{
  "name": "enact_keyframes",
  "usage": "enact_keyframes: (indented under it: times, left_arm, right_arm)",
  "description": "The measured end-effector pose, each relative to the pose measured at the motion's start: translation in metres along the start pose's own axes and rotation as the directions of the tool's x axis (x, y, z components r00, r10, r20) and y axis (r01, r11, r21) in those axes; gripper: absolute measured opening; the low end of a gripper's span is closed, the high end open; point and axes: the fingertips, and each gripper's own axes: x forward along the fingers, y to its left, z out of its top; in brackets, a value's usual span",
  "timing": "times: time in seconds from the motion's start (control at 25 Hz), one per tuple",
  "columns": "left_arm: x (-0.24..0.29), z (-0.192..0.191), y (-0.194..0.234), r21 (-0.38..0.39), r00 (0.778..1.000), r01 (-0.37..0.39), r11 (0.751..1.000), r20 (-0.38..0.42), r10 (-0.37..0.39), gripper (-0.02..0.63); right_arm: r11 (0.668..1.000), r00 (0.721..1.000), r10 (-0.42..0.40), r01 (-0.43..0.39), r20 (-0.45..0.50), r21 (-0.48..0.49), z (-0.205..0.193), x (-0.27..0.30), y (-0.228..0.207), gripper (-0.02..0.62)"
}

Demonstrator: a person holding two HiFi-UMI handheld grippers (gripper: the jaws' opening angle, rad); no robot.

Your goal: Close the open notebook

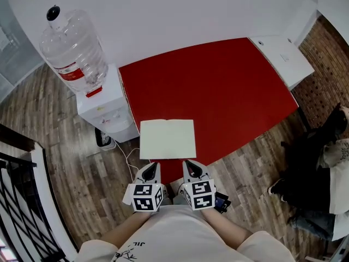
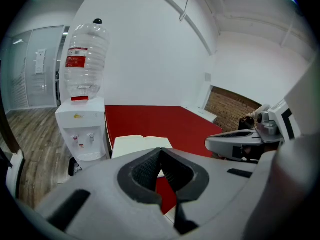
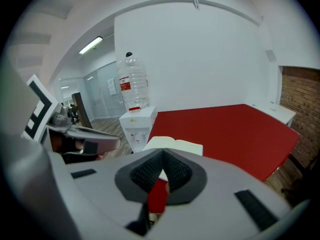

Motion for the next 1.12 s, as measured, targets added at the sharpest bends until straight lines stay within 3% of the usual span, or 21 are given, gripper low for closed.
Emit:
enact_keyframes:
  times: [1.12]
  left_arm:
    - [0.066, -0.046, 0.073, 0.010, 0.995, -0.060, 0.998, -0.082, 0.060, 0.006]
  right_arm:
    - [1.000, 0.996, 0.009, -0.009, -0.084, 0.004, -0.037, 0.094, 0.011, 0.006]
